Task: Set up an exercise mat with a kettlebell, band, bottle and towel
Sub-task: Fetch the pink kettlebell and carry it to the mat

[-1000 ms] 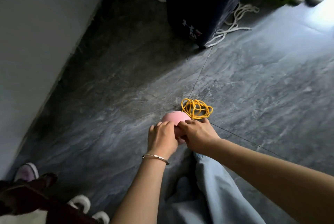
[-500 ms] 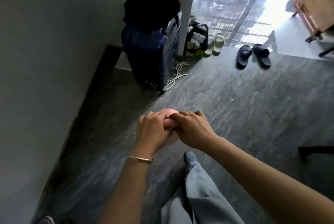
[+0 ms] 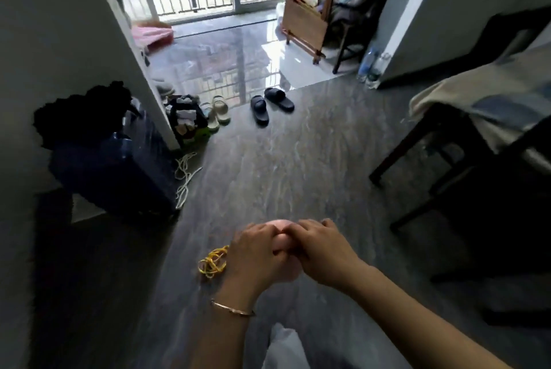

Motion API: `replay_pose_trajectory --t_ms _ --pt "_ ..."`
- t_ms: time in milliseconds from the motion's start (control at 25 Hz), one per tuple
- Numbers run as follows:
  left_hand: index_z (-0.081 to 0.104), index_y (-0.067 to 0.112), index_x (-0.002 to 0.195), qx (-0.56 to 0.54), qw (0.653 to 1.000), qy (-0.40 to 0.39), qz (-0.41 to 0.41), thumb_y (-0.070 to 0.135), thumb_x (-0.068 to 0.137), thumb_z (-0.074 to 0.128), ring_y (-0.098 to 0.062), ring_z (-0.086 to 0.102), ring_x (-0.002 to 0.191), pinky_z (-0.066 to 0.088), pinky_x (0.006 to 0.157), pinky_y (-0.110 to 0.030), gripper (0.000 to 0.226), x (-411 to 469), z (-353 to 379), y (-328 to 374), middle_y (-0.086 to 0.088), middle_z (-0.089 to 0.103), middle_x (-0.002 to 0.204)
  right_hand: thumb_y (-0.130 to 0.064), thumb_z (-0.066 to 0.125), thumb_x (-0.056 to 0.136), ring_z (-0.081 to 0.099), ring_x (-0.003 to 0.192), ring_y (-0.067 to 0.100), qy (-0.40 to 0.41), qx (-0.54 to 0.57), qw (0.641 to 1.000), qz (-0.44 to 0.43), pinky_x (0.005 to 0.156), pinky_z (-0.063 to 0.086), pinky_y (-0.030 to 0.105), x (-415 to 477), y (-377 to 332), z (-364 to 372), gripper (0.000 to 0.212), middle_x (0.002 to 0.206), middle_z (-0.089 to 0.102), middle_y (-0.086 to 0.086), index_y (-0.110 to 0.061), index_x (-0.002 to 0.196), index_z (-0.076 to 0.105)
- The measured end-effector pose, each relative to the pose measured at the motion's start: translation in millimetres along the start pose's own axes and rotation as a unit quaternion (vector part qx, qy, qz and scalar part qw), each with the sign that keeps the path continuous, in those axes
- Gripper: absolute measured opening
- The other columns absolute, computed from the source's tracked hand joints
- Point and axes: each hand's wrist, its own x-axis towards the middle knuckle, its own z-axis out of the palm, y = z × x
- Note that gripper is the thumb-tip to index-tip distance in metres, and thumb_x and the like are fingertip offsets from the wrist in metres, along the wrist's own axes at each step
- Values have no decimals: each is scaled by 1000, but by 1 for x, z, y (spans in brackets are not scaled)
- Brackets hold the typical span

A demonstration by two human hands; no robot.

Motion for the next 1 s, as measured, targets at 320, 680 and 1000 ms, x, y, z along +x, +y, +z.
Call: replay_pose_trajectory --t_ms 320,680,1000 --pt "68 25 91 -4 977 -109 183 34 77 58 -21 62 95 38 69 -26 20 -28 69 180 0 68 96 -25 48 89 51 113 14 113 49 970 210 84 33 35 -186 87 -33 39 121 58 -7 -30 127 45" --pt "67 24 80 15 926 -202 318 33 67 55 -20 62 76 40 58 -27 20 -127 171 389 0 67 78 -33 47 89 48 118 12 181 46 917 352 89 34 39 -429 170 -64 42 126 55 -10 -34 131 44" --pt "67 23 79 25 861 -289 417 33 67 57 -23 62 79 49 64 -32 18 -236 267 564 -1 68 77 -30 50 87 52 110 16 222 42 849 478 86 36 40 -641 226 -72 27 112 59 -8 -30 114 52"
